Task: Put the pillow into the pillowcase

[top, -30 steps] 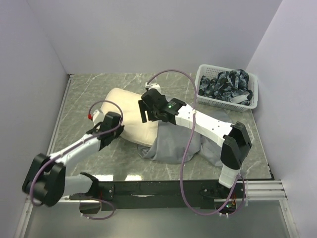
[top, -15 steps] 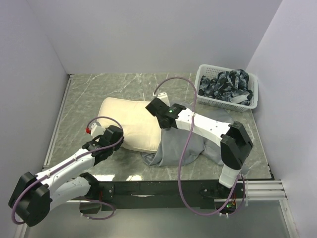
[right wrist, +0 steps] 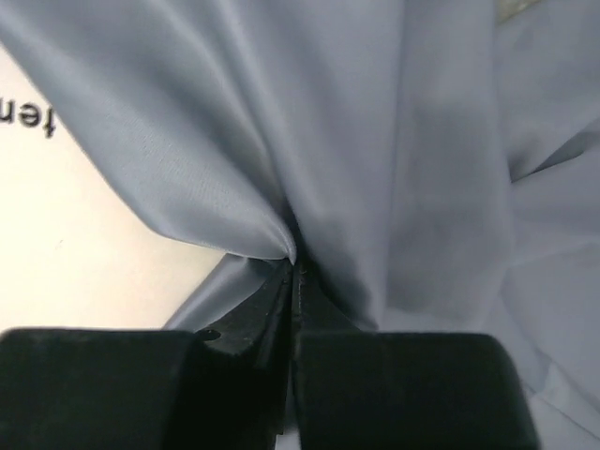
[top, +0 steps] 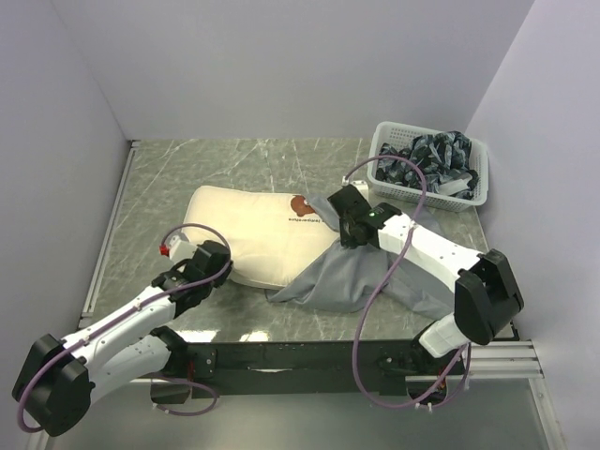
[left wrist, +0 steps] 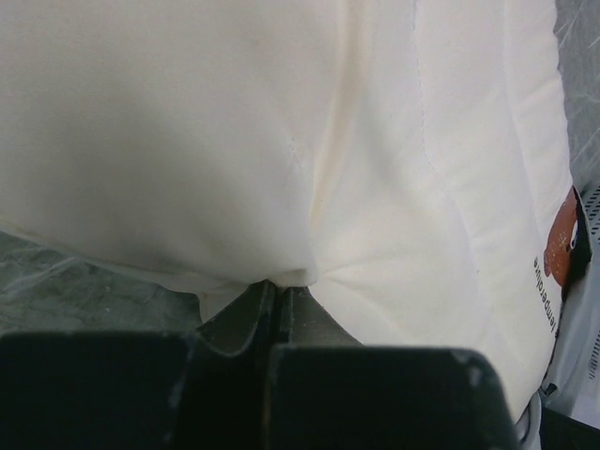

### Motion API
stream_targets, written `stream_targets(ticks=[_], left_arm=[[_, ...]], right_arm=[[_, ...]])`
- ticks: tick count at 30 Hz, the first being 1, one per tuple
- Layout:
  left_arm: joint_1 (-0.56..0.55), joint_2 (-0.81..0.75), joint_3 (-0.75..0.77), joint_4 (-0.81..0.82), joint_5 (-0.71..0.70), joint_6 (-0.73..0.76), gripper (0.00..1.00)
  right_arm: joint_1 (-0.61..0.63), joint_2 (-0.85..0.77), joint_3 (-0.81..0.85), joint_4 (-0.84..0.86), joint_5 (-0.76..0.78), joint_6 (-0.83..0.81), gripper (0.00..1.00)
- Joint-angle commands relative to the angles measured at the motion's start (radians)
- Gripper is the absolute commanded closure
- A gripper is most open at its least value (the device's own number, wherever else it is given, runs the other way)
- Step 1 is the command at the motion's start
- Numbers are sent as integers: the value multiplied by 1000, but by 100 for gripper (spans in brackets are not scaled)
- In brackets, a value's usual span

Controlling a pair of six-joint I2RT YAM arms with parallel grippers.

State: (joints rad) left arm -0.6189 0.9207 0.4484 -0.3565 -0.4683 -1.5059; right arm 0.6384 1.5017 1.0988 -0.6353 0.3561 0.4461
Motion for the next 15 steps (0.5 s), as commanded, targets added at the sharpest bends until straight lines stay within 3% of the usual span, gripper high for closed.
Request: stream_targets(ticks=[1,3,5,6,9,13,15], left_arm=[[-5,-19,2,-6,19,71,99],[-7,-37,10,19,36,146,96],[-8,-57,41,48,69,261,82],[-10,-65,59,25,68,286,59],[-19,-118,136,-39,69,395,26],[-21,-172,216,-4,187,583,22],[-22,-120,240,60,325,645,25]], right_arm=[[7,-86,16,24,-43,17,91],[47,-115,48,8,-45,17,87],[90,-139,73,0,-34,25,85],[116,-141,81,0,-37,28,85],[136,-133,96,-14,-39,29,92],[136,-152,64,3,-46,39,96],[138,-167,50,11,-45,40,97]])
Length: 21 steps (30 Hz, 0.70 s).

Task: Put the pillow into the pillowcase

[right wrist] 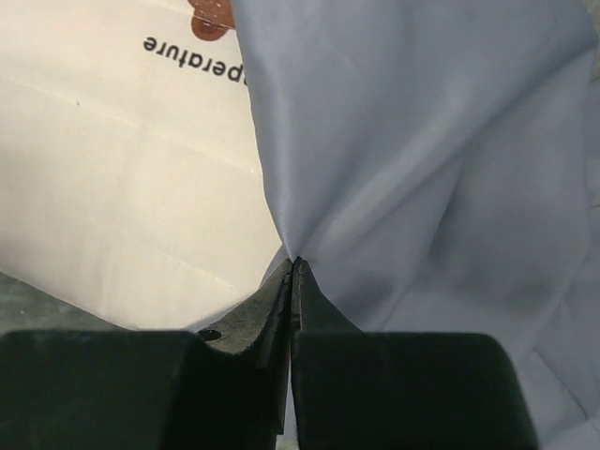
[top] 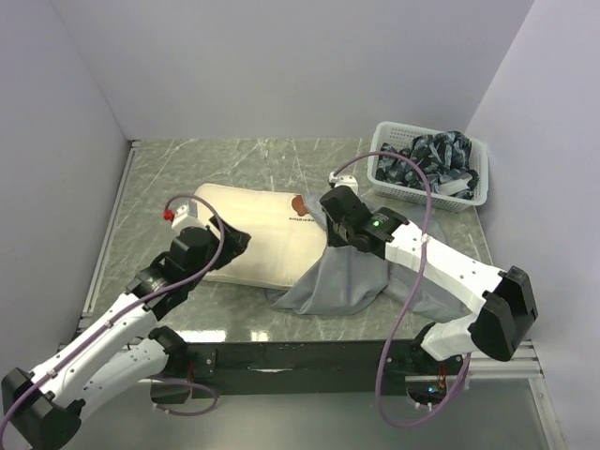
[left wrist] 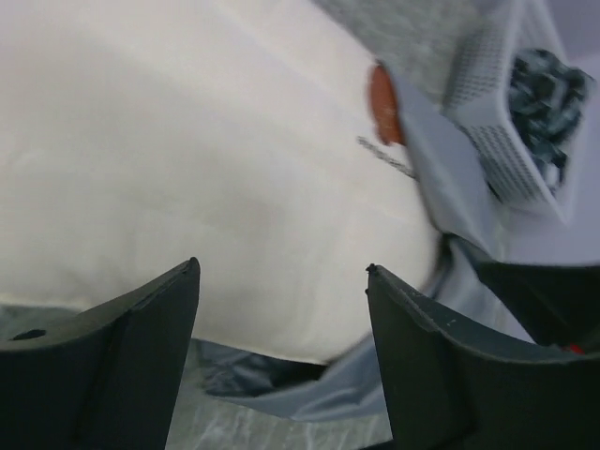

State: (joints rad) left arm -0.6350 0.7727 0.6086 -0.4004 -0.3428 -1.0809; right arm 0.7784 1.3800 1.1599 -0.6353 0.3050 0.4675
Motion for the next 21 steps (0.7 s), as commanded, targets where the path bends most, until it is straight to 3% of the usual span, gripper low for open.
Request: stream_targets(ticks=[1,3,9,19,21], left_arm=[[-8,60,107,126,235,257,26],[-29,175,128,208,354,300,29],[-150,436,213,330,499,429,31],[-221,700,329,445,580,487,34],[-229,732,356,434,584,492,41]], right_arm=[[-5,-53,-17,13,6,20,97],[-5,-55,-16,8,9,20,97],[-14,-56,-25,11,9,19,97],[-24,-76,-32,8,8,16,96],[-28,-79,-31,3,8,13,95]])
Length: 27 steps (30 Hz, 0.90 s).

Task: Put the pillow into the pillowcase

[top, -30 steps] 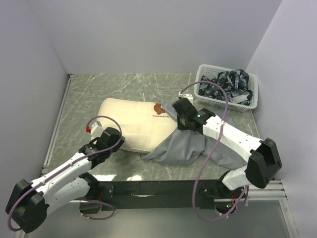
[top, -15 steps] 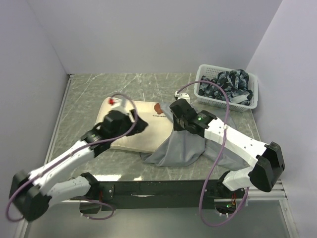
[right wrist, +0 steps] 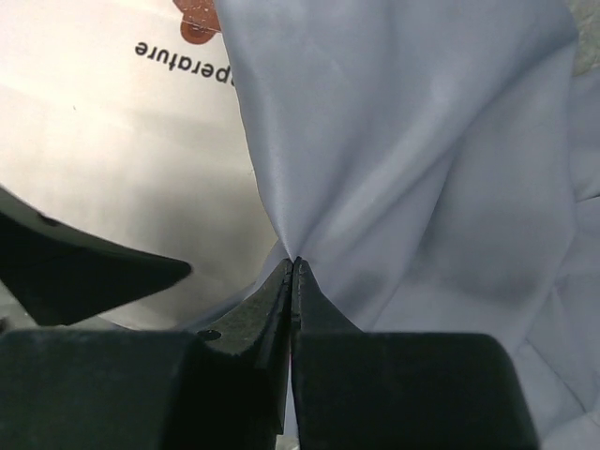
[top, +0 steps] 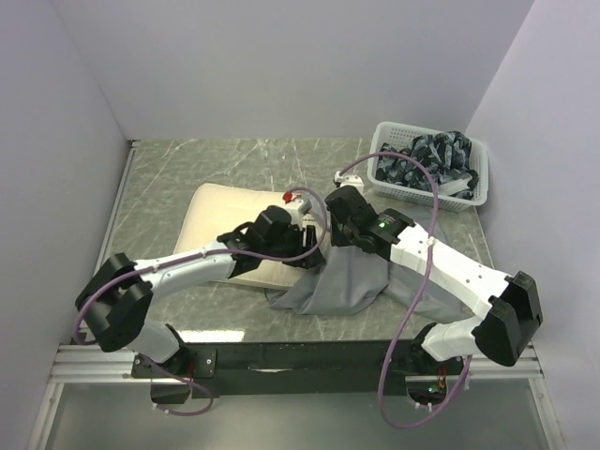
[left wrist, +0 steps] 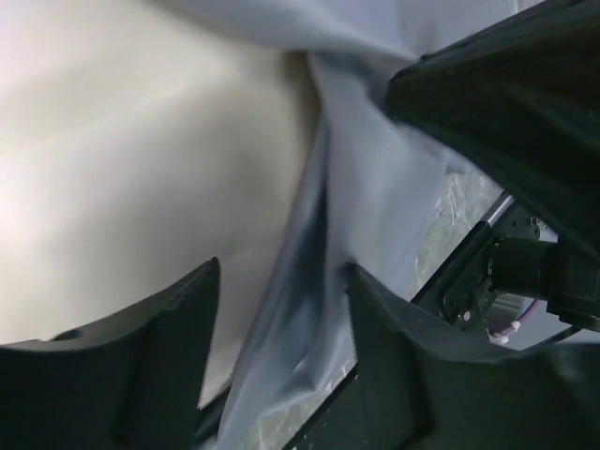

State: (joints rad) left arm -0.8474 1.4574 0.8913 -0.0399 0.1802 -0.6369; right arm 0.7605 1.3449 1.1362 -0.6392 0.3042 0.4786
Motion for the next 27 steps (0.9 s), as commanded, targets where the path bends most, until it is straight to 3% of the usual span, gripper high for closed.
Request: stream_targets(ticks=[1,5,8,15,19,21,27], left_arm=[[-19,70,81,66,58,51,44],[-21,60,68,43,-19,26,82],[-21,11,25,9,-74,14,94],[-16,-46,-35,31,-64,0,95],[-15,-32,-35,32,-39,-7,91],[-16,-29,-32,32,-45,-17,96],[-12,-155,-58,-8,-227,-107,99]], right_arm=[[-13,-47,-7,7,10,0,95],[-16,-61,-10,6,13,-3,94],[-29,-70,-15,4,22,-5,94],[-55,-96,-36,6,9,-3,94],[-55,-113,-69,21,-28,2,81],[-53,-127,-88,26,-33,3,75],[-55,-142,-122,27,-16,11,75]])
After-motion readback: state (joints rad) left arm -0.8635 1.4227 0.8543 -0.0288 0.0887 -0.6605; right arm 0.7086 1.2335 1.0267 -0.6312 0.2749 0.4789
